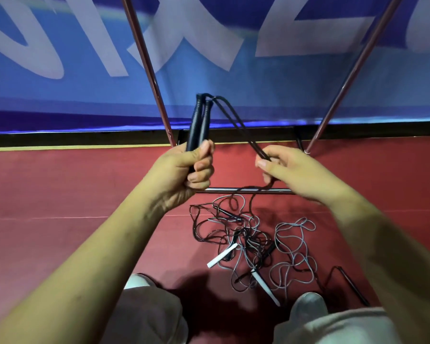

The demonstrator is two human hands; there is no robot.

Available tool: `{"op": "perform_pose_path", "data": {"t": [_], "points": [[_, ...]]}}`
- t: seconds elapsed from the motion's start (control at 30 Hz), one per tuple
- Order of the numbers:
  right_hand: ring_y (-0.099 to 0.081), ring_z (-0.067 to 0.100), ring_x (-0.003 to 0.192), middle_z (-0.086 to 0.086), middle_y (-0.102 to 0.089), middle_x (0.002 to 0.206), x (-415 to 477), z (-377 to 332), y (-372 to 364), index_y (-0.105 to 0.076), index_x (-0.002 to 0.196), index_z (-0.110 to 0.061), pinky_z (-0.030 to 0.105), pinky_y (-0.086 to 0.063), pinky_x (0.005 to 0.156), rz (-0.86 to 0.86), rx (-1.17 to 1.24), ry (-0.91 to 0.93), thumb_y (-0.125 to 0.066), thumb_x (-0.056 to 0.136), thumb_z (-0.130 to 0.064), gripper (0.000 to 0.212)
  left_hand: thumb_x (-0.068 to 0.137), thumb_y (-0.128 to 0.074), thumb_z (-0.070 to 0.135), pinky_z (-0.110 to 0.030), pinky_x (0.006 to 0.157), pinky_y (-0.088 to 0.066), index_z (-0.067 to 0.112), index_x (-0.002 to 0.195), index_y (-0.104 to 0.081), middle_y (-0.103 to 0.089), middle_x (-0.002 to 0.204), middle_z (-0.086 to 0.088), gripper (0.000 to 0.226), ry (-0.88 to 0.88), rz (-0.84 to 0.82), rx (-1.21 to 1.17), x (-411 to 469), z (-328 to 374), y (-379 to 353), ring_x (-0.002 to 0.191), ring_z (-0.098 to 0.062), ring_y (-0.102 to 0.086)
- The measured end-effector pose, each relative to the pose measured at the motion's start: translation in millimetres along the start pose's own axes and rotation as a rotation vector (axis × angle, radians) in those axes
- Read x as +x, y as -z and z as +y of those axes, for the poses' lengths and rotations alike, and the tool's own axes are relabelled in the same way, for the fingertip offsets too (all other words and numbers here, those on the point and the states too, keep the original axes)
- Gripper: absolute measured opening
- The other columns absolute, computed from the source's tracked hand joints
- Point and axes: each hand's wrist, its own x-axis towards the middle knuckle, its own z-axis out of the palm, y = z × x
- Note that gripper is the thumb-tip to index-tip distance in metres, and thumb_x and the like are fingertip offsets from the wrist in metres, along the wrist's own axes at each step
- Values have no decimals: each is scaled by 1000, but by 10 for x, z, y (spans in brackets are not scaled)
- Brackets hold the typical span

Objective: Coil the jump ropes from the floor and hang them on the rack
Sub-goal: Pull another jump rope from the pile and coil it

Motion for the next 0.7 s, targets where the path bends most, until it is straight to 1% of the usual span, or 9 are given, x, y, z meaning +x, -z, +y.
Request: {"op": "perform_pose_path", "data": {"t": [0.1,0.17,0.27,0.33,0.4,0.47,0.53,0.6,0.7], "points": [[-49,14,56,-4,-48,62,4,-114,-134,-62,93,-7,24,-43,59,-62,184,-40,-48,102,-13,18,89,-55,18,-12,35,-24,12,90,-48,-39,56,5,10,-109,73,-110,31,-18,-18,40,-2,-34],[-40,13,47,0,-43,57,-16,-142,-209,-62,90,-6,26,-35,50,-150,274,-126,-44,104,-21,27,92,-51,17,-12,35,-24,14,87,-48,-40,58,4,7,-160,186,-152,57,-9,-29,43,-4,-36],[-33,14,45,-1,-36,55,-27,-138,-301,-60,95,-5,28,-33,49,-221,283,-159,-38,106,-23,31,102,-43,15,-12,35,-24,16,80,-48,-42,66,2,22,-194,440,-181,91,33,19,49,-7,-44],[-40,15,44,-3,-39,54,-21,-139,-359,-57,98,-3,32,-38,52,-192,202,-148,-36,106,-19,28,104,-43,19,-13,37,-33,15,82,-51,-51,71,0,24,-184,532,-214,102,20,38,55,-11,-60],[-51,18,46,-1,-45,55,-27,-136,-402,-52,100,0,34,-44,57,-161,128,-151,-37,105,-16,22,104,-46,23,-19,50,-52,11,88,-54,-64,81,-8,21,-185,612,-219,115,-12,30,70,-19,-72],[-51,17,46,2,-50,58,-48,-125,-428,-50,100,0,28,-43,51,-128,95,-174,-41,104,-16,20,103,-49,22,-28,65,-61,10,101,-54,-64,96,-20,14,-206,672,-200,137,-25,28,79,-26,-73],[-38,13,40,4,-48,61,-72,-122,-437,-56,96,-1,24,-31,43,-100,184,-214,-42,104,-16,22,103,-49,24,-30,67,-61,14,111,-51,-62,105,-25,13,-194,702,-126,143,-21,43,78,-26,-71],[-30,10,40,4,-44,62,-83,-141,-443,-60,94,-1,25,-23,43,-101,269,-212,-43,104,-14,24,104,-48,27,-31,70,-60,18,108,-52,-66,111,-25,11,-180,707,-68,135,-22,58,81,-27,-71],[-28,9,41,2,-42,60,-82,-161,-453,-64,90,-3,24,-22,44,-80,320,-169,-47,102,-14,24,105,-45,33,-35,76,-57,24,100,-53,-71,114,-19,12,-175,720,9,120,-19,74,95,-30,-70]]}}
